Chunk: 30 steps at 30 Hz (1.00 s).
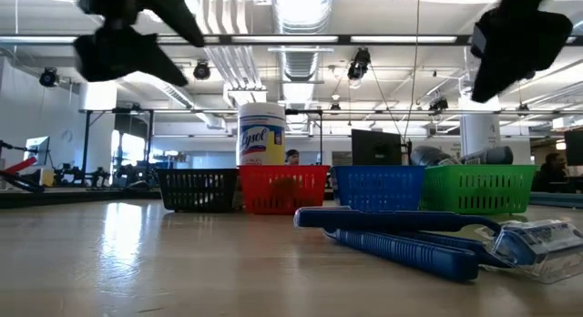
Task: Pick & Place Travel size toiletries
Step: Put the blue razor into the blue basket
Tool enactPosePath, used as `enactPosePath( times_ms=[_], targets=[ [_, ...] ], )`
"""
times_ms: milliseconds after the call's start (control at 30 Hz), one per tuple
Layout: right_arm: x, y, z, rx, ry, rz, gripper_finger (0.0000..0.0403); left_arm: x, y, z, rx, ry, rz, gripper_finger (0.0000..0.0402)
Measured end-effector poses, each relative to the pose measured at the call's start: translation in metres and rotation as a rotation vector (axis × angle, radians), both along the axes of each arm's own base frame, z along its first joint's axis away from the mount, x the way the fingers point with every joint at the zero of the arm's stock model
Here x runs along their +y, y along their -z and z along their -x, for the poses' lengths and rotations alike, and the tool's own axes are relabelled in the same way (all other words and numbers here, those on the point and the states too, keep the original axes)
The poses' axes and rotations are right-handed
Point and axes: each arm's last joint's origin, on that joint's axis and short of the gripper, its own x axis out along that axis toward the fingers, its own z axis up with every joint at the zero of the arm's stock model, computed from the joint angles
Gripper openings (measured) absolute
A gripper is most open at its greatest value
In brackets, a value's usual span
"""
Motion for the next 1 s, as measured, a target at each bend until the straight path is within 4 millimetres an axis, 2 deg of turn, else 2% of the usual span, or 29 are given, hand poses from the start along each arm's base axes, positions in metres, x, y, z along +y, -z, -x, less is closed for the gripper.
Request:
enactPosePath(
  times_ms=[133, 233, 600, 800, 1000],
  targets=[
    [0.015, 0.016, -0.016, 0.063, -0.092, 0.016, 0.0362, -0.015, 0.003, 0.012, 0.032, 0.051, -0.059, 0.0236],
    [0.023, 0.023, -0.028, 0.077, -0.136, 0.053, 0.0347, -0.019, 0.004, 0.016, 0.044, 0.081, -0.127, 0.0236],
    [0.021, 0.053, -0.061, 0.217, -0.100, 0.135, 0.0224, -0.019, 0.006, 0.018, 0.083, 0.289, -0.358, 0.0236],
    [0.019, 0.059, -0.070, 0.247, -0.096, 0.124, 0.0196, -0.018, 0.006, 0.018, 0.093, 0.373, -0.455, 0.0236],
    [0.018, 0.059, -0.069, 0.284, -0.125, 0.114, 0.0185, -0.018, 0.007, 0.018, 0.100, 0.399, -0.485, 0.0236]
  ],
)
